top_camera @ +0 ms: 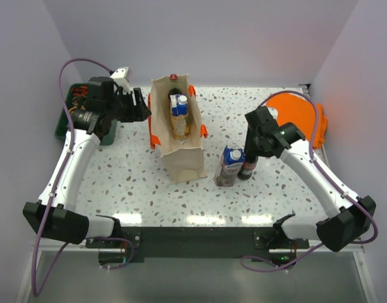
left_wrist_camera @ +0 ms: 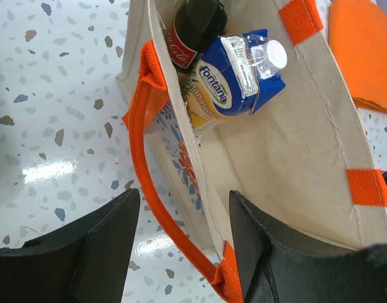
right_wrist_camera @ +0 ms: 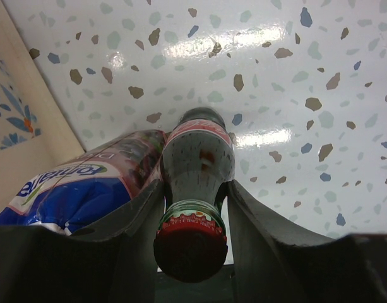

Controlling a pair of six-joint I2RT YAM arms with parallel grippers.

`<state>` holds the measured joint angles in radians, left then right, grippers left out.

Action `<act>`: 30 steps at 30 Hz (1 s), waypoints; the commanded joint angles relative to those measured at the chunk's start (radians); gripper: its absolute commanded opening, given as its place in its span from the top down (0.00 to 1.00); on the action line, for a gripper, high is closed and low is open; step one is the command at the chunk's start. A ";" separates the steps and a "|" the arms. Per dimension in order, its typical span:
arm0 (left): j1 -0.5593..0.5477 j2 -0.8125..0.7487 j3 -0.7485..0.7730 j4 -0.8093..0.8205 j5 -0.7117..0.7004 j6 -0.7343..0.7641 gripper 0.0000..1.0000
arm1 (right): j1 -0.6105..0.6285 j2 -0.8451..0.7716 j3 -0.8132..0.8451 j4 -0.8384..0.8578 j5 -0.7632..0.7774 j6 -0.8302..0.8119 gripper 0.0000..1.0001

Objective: Place the beverage into the canvas bag

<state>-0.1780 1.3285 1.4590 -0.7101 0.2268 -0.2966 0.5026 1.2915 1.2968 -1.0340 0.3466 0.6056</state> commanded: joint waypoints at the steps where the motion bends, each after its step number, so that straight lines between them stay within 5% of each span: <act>1: -0.003 0.000 0.000 0.047 0.000 -0.006 0.36 | -0.006 0.012 0.006 0.018 -0.015 -0.004 0.80; 6: -0.003 0.011 0.003 0.051 0.003 -0.007 0.36 | -0.006 0.009 0.010 0.017 -0.002 -0.010 0.56; 13: -0.003 0.017 0.003 0.057 0.005 -0.010 0.36 | -0.006 0.012 0.048 0.005 0.025 -0.021 0.43; 20: -0.003 0.018 0.003 0.063 0.005 -0.013 0.36 | -0.006 0.012 0.082 -0.005 0.049 -0.027 0.44; 30: -0.002 0.018 -0.002 0.066 0.005 -0.021 0.37 | -0.006 0.012 0.082 -0.020 0.052 -0.030 0.71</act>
<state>-0.1780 1.3483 1.4593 -0.6964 0.2272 -0.3038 0.5007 1.3064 1.3537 -1.0412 0.3809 0.5766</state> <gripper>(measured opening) 0.636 0.362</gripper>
